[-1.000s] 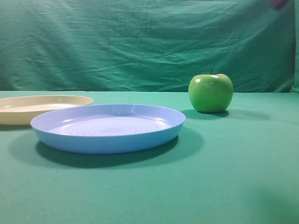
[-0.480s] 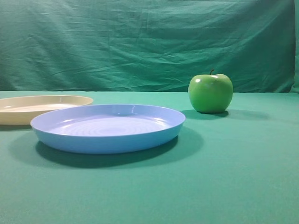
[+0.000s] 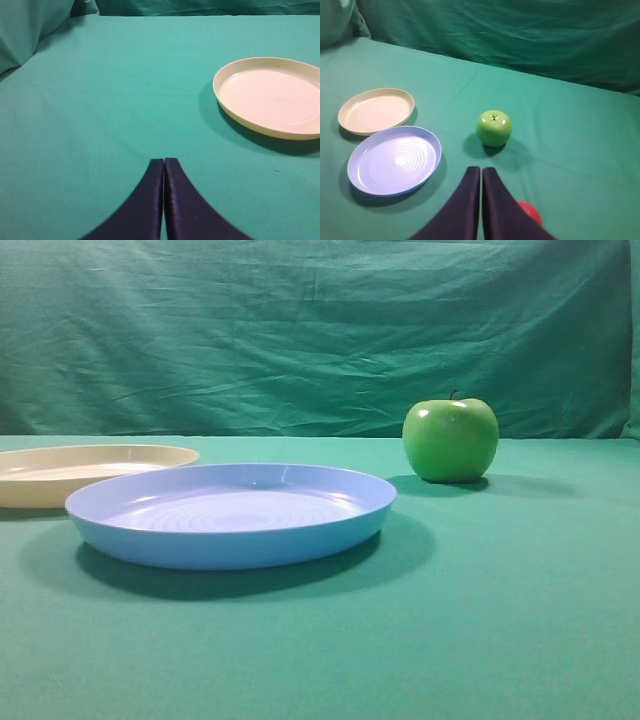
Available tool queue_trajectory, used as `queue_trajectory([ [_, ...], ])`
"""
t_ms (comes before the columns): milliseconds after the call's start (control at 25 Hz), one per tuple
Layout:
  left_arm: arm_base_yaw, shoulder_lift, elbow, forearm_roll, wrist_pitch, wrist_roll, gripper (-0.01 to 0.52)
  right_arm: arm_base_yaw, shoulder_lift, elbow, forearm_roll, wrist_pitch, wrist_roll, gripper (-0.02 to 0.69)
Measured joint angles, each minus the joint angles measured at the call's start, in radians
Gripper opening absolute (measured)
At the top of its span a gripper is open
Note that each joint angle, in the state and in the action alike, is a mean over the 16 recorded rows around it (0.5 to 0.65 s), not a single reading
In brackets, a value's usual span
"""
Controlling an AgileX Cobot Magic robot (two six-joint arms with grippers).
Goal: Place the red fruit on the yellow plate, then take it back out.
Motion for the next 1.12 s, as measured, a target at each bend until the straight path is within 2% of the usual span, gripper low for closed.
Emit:
queue_trajectory([
  [200,0.0,0.0,0.0,0.0,0.0,0.0,0.0,0.0,-0.067,0.042,-0.022,-0.023,0.035,0.0],
  [400,0.0,0.0,0.0,0.0,0.0,0.0,0.0,-0.021,-0.095,0.137,-0.06,-0.133,0.074,0.0],
  [760,0.0,0.0,0.0,0.0,0.0,0.0,0.0,-0.126,-0.156,0.404,-0.118,-0.368,0.104,0.0],
  [1120,0.0,0.0,0.0,0.0,0.0,0.0,0.0,-0.216,-0.21,0.638,-0.127,-0.472,0.107,0.0],
])
